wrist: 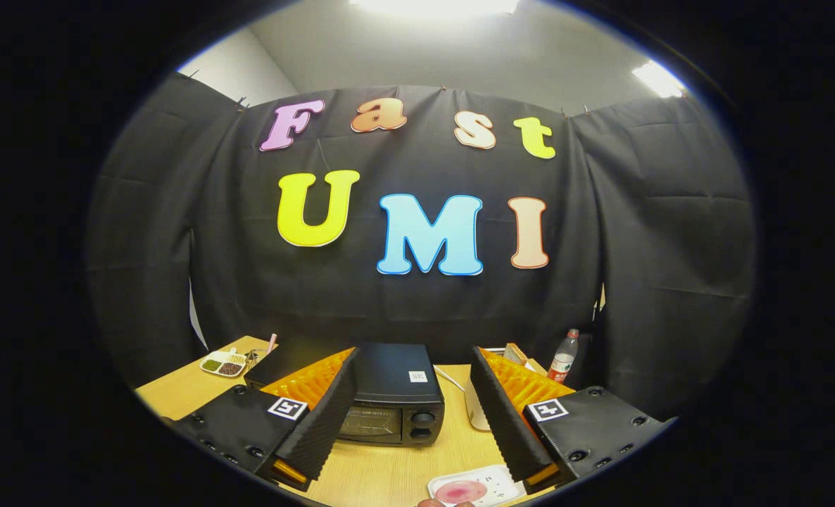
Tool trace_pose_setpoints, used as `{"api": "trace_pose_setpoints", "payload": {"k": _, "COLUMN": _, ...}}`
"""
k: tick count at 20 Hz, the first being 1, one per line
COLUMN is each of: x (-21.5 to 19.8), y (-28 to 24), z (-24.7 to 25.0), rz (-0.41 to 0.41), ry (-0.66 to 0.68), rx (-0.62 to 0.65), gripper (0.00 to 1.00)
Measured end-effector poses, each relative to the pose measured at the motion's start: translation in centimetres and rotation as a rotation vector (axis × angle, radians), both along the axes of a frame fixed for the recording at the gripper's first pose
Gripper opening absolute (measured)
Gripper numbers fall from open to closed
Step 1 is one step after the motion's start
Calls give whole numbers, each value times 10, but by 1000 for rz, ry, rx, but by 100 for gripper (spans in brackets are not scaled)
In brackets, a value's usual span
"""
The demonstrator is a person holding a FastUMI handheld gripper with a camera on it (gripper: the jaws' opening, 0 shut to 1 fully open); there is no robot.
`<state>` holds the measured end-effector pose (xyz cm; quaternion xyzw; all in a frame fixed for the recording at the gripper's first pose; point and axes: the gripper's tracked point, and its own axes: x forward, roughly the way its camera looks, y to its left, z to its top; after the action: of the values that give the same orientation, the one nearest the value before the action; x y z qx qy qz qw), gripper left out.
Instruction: Open the toaster oven, put the food inside, and close the toaster oven door.
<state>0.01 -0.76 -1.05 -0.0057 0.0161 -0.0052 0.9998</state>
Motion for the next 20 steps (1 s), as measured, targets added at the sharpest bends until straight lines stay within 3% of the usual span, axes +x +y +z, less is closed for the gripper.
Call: {"api": "trace_pose_setpoints", "payload": {"k": 20, "x": 7, "y": 44, "z": -20, "rz": 51, "ry": 54, "rx": 10, "gripper": 98}}
